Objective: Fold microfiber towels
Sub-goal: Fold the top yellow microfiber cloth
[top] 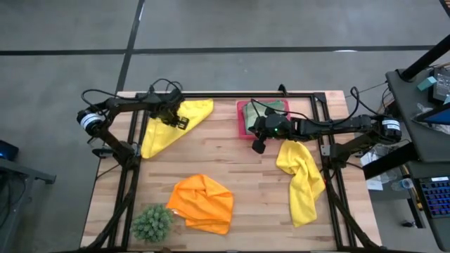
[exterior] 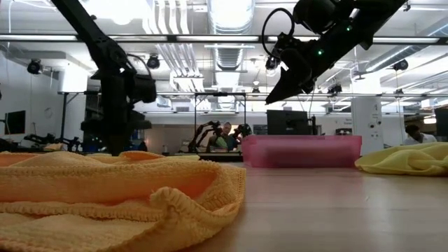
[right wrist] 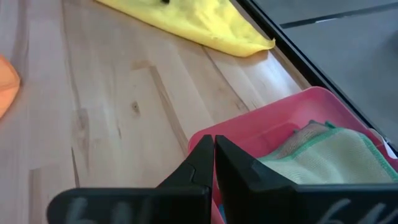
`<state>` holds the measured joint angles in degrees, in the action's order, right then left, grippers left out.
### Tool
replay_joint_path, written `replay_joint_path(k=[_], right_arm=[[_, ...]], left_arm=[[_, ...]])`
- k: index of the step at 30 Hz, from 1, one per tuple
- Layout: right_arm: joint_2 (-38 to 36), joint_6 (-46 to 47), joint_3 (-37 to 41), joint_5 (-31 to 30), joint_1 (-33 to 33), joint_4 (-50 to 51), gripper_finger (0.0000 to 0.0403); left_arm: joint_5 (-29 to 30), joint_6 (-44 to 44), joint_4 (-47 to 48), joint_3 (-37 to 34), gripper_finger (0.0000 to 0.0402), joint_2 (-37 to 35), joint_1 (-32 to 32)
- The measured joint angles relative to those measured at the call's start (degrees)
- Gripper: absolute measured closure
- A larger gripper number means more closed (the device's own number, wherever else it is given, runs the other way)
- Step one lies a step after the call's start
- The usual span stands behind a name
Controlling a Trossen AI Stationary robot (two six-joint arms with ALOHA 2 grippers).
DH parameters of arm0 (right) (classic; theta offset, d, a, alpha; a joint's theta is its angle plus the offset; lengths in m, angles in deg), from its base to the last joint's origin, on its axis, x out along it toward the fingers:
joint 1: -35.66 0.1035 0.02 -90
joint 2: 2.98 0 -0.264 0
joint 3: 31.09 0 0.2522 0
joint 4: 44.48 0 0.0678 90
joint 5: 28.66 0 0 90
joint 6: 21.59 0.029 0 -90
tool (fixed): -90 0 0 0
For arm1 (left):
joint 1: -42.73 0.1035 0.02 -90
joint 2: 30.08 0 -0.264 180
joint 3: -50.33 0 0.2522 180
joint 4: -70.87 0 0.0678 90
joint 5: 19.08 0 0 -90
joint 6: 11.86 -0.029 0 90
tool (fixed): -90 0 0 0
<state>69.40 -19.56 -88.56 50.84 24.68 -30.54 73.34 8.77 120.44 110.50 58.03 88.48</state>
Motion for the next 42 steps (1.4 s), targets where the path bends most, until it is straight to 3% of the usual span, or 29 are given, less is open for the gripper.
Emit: replay_joint_path(k=[11,19,22,27,31,37,42], right_arm=[[0.0,0.22,0.0,0.0,0.0,-0.03,0.0394],[0.0,0.53,0.0,0.0,0.0,-0.04,0.0394],[0.0,0.55,0.0,0.0,0.0,-0.04,0.0394],[0.0,0.81,0.02,0.0,0.0,-0.04,0.0394],[0.0,0.97,0.02,-0.01,0.0,-0.04,0.0394],[0.0,0.36,0.02,-0.02,0.0,-0.04,0.0394],[0.0,0.43,0.02,-0.03,-0.02,-0.01,0.0394]], left_arm=[[-0.68,3.0,-1.87,0.13,0.0401,0.48,-11.15],[-6.16,2.4,-8.77,0.45,0.0401,0.48,-16.73],[-0.78,1.14,-6.94,2.36,0.0401,-0.01,-17.57],[14.34,-0.21,-3.66,4.45,0.0402,-0.41,-15.39],[15.73,0.0,-3.67,3.42,0.0402,1.7,-13.11],[11.52,0.02,-4.16,4.34,0.0402,7.2,-13.53],[0.54,-1.31,-7.53,6.49,0.0402,9.14,-16.77]])
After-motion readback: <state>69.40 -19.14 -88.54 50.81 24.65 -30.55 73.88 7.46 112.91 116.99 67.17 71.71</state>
